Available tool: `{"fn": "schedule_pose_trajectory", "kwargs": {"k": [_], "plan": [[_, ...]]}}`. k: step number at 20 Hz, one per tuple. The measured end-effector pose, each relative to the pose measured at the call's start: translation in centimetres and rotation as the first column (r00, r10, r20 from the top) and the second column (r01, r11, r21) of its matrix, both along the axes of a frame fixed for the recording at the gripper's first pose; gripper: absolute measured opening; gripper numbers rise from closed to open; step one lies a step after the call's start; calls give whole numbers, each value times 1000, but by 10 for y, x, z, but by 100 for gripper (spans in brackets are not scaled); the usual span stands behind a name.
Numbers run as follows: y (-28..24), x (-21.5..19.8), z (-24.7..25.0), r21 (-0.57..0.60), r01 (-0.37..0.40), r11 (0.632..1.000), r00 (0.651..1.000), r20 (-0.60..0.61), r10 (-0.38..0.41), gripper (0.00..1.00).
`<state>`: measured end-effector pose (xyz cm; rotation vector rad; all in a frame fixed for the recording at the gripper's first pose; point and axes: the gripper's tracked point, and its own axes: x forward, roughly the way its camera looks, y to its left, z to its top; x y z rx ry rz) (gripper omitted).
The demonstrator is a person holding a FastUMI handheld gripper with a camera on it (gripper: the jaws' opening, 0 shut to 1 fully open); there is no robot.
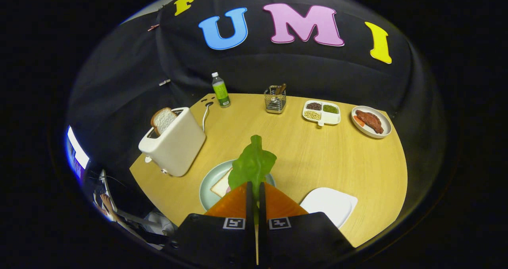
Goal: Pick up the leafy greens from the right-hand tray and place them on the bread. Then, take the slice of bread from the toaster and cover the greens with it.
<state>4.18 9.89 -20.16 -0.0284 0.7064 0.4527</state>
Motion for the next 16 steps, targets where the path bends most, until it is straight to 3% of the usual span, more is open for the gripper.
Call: {"fn": "schedule_pose_trajectory", "kwargs": {"k": [9, 16], "plan": [[51, 13, -52, -60, -84, 995, 995, -53, 81, 8], [69, 25, -77, -89, -98, 991, 992, -84, 91, 17]]}}
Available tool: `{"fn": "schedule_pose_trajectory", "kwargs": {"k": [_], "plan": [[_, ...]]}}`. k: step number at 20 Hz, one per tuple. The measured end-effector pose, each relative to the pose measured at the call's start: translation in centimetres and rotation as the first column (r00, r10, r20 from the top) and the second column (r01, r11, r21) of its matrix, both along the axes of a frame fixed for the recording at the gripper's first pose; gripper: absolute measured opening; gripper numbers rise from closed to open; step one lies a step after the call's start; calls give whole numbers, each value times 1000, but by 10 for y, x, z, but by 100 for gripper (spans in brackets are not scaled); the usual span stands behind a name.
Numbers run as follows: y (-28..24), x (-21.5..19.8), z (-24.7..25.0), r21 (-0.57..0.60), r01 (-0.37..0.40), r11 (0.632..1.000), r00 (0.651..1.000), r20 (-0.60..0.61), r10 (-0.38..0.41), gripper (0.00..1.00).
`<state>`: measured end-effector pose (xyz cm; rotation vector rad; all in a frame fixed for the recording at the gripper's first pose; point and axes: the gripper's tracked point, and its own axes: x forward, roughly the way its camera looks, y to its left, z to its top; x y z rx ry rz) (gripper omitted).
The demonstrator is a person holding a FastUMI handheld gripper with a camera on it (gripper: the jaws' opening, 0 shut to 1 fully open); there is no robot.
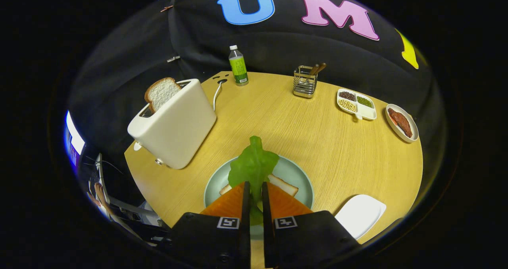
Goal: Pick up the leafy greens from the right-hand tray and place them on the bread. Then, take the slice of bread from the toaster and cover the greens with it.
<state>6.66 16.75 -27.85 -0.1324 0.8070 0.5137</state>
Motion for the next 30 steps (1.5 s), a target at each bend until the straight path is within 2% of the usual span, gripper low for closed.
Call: {"fn": "schedule_pose_trajectory", "kwargs": {"k": [1, 3, 7, 10, 14, 19, 22, 25, 30], "plan": [[0, 2, -3, -6, 3, 1000, 1000, -2, -3, 19], [2, 4, -9, -8, 14, 1000, 1000, -18, -14, 32], [16, -2, -11, 45, 20, 999, 997, -76, -17, 69], [20, 2, -5, 73, 45, 996, 997, -59, -41, 100], [27, 11, 27, 116, 63, 991, 998, -5, -63, 99], [49, 28, 90, 128, 59, 990, 992, 106, -72, 98], [81, 34, 132, 152, -16, 988, 980, 196, -15, 98], [114, 32, 164, 113, -110, 988, 955, 289, 73, 98], [179, 27, 174, 101, -207, 973, 938, 305, 168, 98]]}}
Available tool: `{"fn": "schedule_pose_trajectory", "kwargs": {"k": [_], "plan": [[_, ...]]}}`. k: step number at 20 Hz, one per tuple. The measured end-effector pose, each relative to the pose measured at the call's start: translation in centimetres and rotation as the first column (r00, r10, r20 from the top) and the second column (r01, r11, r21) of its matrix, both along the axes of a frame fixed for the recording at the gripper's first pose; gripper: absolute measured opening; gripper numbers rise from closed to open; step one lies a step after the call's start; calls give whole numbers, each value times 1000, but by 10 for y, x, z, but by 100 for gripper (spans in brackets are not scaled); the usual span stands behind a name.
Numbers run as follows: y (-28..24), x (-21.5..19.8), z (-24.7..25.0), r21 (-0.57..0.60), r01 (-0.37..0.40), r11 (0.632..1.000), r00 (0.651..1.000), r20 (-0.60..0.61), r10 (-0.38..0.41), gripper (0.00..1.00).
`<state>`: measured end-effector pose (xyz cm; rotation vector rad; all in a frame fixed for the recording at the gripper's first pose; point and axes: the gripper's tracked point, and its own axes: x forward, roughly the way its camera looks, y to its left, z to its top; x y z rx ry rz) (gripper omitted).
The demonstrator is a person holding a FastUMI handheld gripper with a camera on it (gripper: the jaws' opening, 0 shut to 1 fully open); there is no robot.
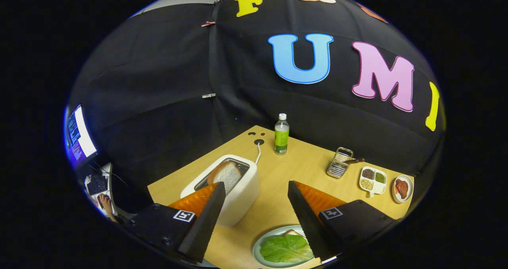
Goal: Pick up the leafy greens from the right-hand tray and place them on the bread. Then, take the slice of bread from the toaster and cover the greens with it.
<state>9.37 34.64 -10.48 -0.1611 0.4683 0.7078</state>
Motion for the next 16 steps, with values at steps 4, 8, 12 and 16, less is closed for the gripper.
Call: {"fn": "schedule_pose_trajectory", "kwargs": {"k": [4, 8, 12, 16], "plan": [[46, -2, -8, 34, -31, 999, 998, -55, 33, 98], [77, 5, -29, 43, -25, 999, 994, -109, 30, 98], [90, 21, -63, 30, 27, 999, 987, -160, -22, 98], [103, 30, -90, 20, 61, 998, 981, -187, -56, 95]]}}
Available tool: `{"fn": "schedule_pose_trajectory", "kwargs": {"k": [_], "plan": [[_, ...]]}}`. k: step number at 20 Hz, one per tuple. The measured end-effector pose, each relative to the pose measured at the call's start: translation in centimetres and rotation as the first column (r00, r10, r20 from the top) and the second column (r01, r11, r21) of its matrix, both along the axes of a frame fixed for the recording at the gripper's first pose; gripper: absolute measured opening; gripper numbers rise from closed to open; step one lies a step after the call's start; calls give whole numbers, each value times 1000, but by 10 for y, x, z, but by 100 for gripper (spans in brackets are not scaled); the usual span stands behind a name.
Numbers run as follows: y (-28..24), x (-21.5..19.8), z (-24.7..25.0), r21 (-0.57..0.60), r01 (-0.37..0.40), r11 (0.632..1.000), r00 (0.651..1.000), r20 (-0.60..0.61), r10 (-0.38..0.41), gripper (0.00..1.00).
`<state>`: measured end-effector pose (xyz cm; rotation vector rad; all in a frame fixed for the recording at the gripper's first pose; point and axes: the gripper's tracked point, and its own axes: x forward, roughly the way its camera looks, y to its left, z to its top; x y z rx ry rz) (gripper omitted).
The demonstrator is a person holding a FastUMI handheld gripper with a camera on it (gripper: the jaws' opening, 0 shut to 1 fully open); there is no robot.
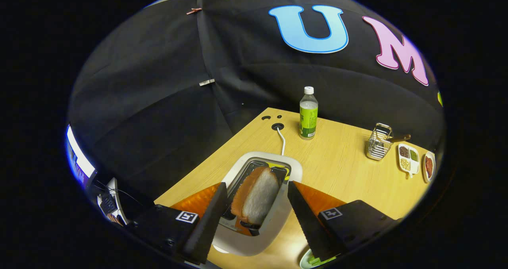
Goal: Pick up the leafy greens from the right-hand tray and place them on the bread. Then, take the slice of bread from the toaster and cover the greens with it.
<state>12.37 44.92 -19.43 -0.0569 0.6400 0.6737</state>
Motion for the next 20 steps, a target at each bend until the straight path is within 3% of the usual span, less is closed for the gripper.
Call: {"fn": "schedule_pose_trajectory", "kwargs": {"k": [5, 12, 15, 20], "plan": [[6, -2, -18, -22, 5, 1000, 1000, 6, -5, 70], [-9, -4, -26, -77, 70, 995, 996, -44, -73, 24], [-9, -4, -25, -70, 80, 994, 993, -83, -85, 19], [-5, -1, 4, 11, 103, 995, 991, -85, -102, 19]]}}
